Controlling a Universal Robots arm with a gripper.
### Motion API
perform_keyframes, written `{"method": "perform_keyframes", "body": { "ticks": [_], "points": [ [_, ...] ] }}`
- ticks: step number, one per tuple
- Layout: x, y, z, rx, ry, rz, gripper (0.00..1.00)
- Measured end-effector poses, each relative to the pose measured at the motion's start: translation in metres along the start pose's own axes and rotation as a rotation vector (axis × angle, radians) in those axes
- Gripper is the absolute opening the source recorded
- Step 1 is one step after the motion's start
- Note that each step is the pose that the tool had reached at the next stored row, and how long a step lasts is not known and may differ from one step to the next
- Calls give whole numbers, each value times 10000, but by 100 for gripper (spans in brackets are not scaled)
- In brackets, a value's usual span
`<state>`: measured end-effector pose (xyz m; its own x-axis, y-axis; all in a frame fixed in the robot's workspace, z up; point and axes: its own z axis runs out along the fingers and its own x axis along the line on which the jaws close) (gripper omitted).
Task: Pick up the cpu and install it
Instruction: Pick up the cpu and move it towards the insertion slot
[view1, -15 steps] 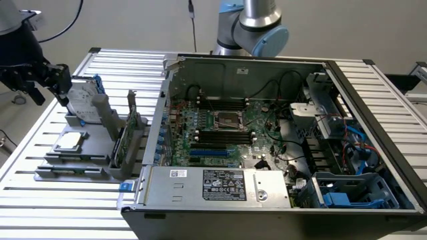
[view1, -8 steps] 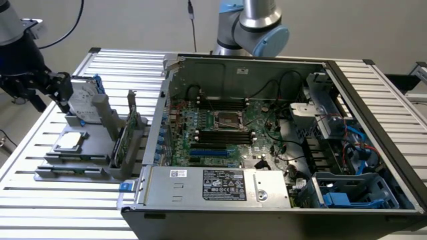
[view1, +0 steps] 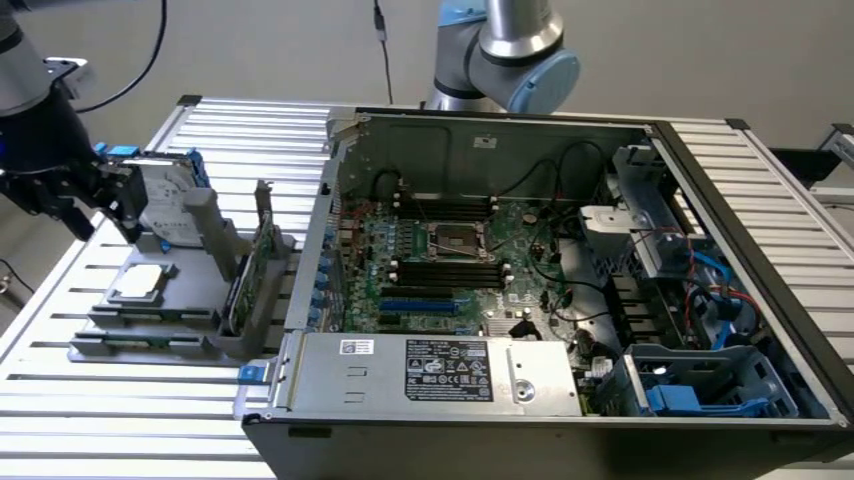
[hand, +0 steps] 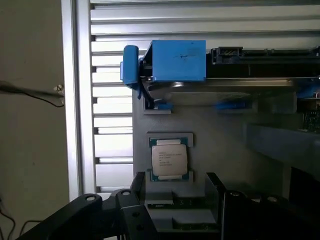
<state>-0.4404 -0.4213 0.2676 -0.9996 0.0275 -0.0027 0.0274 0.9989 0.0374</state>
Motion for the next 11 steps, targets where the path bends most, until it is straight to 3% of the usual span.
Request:
{"method": "perform_keyframes", "body": {
  "ticks": [11],
  "points": [
    [-76, -66, 198, 0, 1, -49, 60]
  ]
}}
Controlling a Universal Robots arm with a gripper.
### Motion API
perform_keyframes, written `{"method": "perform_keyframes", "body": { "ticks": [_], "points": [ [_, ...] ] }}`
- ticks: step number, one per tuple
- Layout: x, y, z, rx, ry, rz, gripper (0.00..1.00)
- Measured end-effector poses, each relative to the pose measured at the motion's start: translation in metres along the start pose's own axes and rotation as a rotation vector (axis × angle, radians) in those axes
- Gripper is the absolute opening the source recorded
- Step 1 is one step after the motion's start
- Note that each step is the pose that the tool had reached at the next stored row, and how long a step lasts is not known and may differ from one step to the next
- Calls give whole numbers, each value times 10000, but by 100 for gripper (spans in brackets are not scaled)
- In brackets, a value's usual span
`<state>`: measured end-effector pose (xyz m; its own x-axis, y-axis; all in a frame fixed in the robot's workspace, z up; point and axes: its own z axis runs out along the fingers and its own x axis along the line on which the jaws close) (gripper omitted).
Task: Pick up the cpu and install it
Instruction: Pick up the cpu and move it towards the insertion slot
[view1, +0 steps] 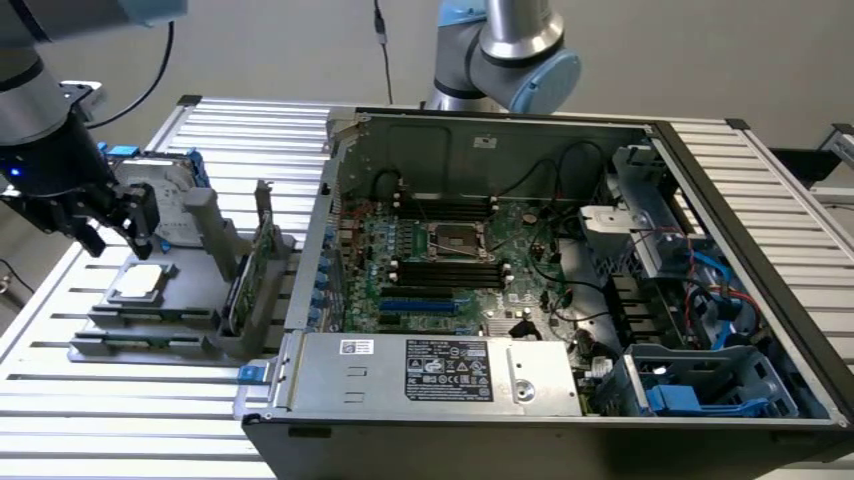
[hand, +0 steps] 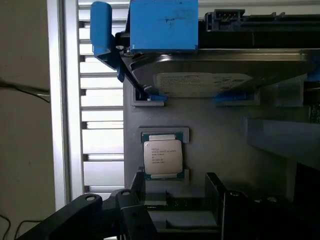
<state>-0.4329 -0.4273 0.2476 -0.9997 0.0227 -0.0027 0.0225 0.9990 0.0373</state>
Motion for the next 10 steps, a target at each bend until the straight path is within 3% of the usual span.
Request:
{"method": "perform_keyframes", "body": {
  "ticks": [10],
  "points": [
    [0, -7, 180, 0, 4, -87, 60]
  ]
}}
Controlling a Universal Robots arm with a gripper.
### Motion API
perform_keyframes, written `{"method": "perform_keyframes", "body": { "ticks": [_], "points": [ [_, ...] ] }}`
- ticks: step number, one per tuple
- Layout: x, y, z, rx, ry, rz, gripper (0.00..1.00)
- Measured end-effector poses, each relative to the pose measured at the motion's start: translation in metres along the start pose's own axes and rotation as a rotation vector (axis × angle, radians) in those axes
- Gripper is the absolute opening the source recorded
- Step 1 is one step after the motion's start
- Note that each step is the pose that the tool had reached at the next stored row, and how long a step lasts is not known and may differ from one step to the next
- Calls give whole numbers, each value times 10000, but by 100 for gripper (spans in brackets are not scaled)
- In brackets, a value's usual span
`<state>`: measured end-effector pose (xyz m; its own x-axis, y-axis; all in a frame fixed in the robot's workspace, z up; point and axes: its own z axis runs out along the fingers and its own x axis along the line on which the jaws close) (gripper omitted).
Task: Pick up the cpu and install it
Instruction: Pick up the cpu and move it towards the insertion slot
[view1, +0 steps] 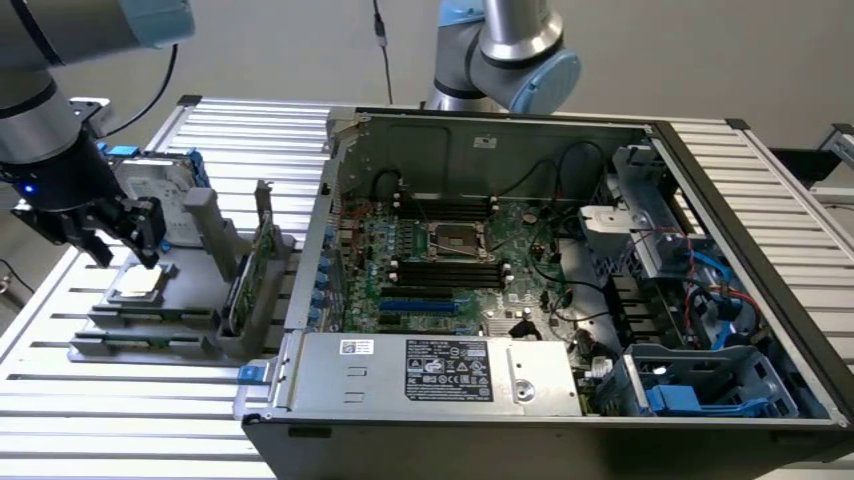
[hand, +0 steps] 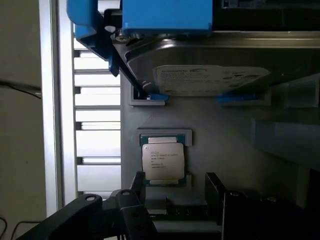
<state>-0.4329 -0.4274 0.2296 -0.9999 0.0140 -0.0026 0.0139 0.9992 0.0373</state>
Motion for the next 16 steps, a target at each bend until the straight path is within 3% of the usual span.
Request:
{"method": "perform_keyframes", "body": {
  "ticks": [13, 16],
  "points": [
    [58, -6, 237, -11, -23, -119, 60],
    [60, -6, 277, -65, -20, -139, 60]
  ]
}}
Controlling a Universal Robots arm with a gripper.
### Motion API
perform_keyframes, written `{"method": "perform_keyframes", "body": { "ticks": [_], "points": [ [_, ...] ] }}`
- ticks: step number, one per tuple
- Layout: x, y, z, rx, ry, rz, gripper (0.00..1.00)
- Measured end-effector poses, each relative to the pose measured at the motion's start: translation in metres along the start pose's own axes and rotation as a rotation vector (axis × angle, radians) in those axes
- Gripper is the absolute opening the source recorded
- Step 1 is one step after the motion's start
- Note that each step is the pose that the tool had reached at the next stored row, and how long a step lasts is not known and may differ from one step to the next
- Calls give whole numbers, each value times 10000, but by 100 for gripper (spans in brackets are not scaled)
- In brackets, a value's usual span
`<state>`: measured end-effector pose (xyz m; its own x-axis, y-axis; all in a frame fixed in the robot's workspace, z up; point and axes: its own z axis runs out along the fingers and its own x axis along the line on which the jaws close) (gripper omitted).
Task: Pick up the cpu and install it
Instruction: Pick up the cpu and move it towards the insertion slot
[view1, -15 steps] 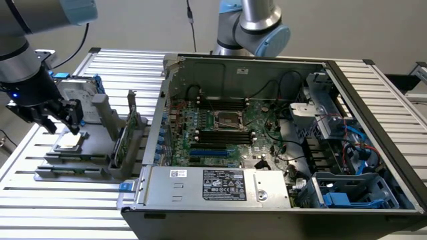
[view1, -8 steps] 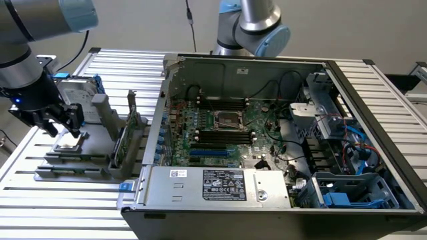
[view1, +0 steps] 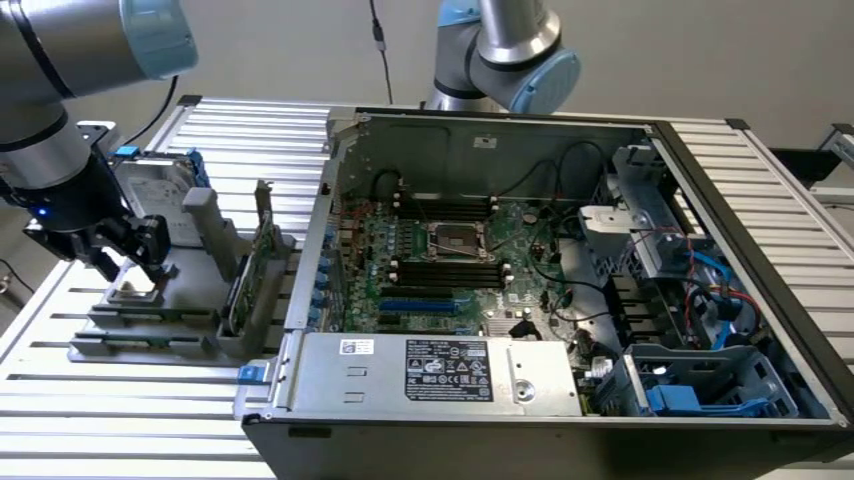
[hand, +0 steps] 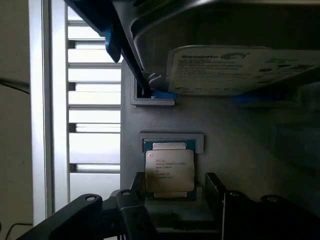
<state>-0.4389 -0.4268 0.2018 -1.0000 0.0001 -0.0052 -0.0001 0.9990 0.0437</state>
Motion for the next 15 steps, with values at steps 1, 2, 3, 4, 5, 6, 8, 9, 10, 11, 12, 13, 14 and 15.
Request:
{"method": "perform_keyframes", "body": {
  "ticks": [1, 2, 3, 4, 5, 6, 8, 9, 10, 11, 12, 13, 14, 15],
  "points": [
    [0, 0, 7, -35, 1, -5, 60],
    [0, 1, 14, -66, 0, -8, 60],
    [-1, 1, 23, -105, 0, -11, 60],
    [0, 1, 31, -131, 0, -11, 60],
    [1, 1, 38, -148, 1, -9, 60],
    [1, 1, 46, -162, 1, -10, 60],
    [1, 0, 60, -184, 5, -10, 60],
    [1, 0, 65, -196, 16, -10, 60],
    [1, 0, 70, -209, 31, -9, 60],
    [1, 0, 76, -218, 44, -8, 60],
    [1, 0, 83, -228, 55, -7, 60],
    [1, -1, 89, -235, 68, -7, 60],
    [1, -1, 96, -242, 78, -6, 60],
    [1, -1, 104, -249, 87, -6, 60]
  ]
}}
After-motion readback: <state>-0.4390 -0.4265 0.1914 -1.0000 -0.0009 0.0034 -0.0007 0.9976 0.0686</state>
